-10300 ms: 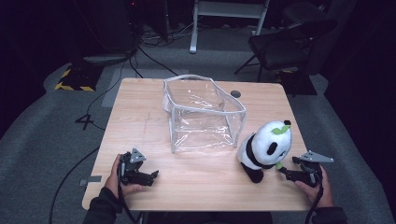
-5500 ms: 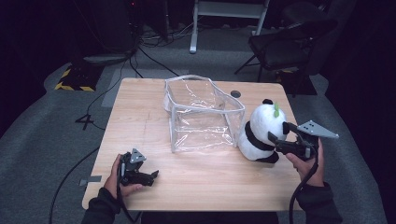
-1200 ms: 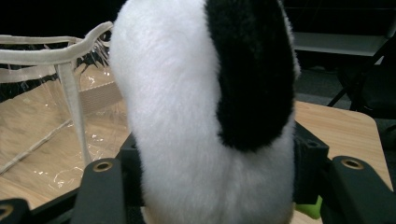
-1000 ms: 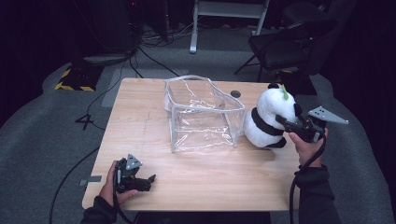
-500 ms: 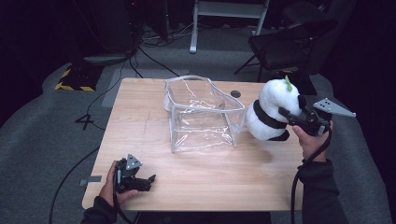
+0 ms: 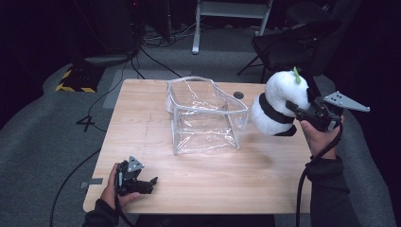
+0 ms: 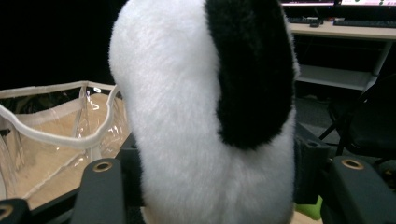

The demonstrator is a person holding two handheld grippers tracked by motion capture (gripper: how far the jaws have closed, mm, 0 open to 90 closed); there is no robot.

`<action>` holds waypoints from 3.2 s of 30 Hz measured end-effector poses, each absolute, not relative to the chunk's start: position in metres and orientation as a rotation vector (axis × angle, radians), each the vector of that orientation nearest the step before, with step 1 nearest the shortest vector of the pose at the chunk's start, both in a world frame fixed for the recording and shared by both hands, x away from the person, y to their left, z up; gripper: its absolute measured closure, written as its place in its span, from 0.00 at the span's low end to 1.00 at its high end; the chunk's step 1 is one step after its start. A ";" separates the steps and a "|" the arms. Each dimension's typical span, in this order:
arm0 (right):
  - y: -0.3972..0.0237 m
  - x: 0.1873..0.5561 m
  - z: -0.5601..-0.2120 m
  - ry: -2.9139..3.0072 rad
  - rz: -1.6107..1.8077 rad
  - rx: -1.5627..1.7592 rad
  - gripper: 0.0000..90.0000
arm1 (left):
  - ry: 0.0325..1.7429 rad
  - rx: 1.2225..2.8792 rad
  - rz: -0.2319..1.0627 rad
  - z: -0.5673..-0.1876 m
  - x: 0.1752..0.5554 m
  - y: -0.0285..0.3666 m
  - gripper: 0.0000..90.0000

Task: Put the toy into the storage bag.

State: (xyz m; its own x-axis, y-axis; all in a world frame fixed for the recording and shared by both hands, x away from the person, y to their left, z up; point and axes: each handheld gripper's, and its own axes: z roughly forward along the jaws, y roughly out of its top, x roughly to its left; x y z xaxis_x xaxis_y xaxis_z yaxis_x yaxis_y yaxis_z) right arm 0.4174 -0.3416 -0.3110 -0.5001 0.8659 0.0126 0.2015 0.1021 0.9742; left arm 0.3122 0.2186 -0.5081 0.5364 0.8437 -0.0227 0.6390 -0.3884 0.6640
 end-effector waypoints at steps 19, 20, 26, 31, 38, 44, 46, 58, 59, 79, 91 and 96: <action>-0.330 0.419 -0.270 1.746 1.411 0.972 0.44 | 1.194 2.152 0.425 -0.508 0.312 0.219 0.03; -0.330 0.419 -0.270 1.746 1.411 0.972 0.44 | 1.194 2.152 0.425 -0.508 0.312 0.219 0.02; -0.322 0.419 -0.255 1.740 1.408 0.940 0.44 | 1.194 2.152 0.426 -0.508 0.312 0.219 0.02; -0.316 0.419 -0.245 1.735 1.412 0.920 0.44 | 1.194 2.152 0.426 -0.508 0.312 0.219 0.03; -0.310 0.421 -0.237 1.730 1.420 0.909 0.44 | 1.194 2.152 0.426 -0.508 0.312 0.219 0.03; -0.301 0.422 -0.227 1.728 1.423 0.890 0.44 | 1.194 2.152 0.425 -0.508 0.312 0.219 0.03; -0.298 0.422 -0.223 1.723 1.425 0.880 0.44 | 1.194 2.152 0.425 -0.508 0.312 0.219 0.03; -0.273 0.423 -0.208 1.733 1.459 0.831 0.44 | 1.192 2.152 0.425 -0.508 0.312 0.219 0.03; -0.273 0.423 -0.208 1.733 1.459 0.831 0.44 | 1.192 2.152 0.425 -0.508 0.312 0.219 0.03; -0.227 0.425 -0.196 1.765 1.508 0.757 0.44 | 1.194 2.153 0.423 -0.508 0.312 0.219 0.03; -0.193 0.427 -0.200 1.816 1.528 0.715 0.44 | 1.193 2.153 0.424 -0.508 0.312 0.219 0.03; -0.183 0.429 -0.203 1.835 1.532 0.704 0.43 | 1.194 2.152 0.424 -0.508 0.312 0.219 0.03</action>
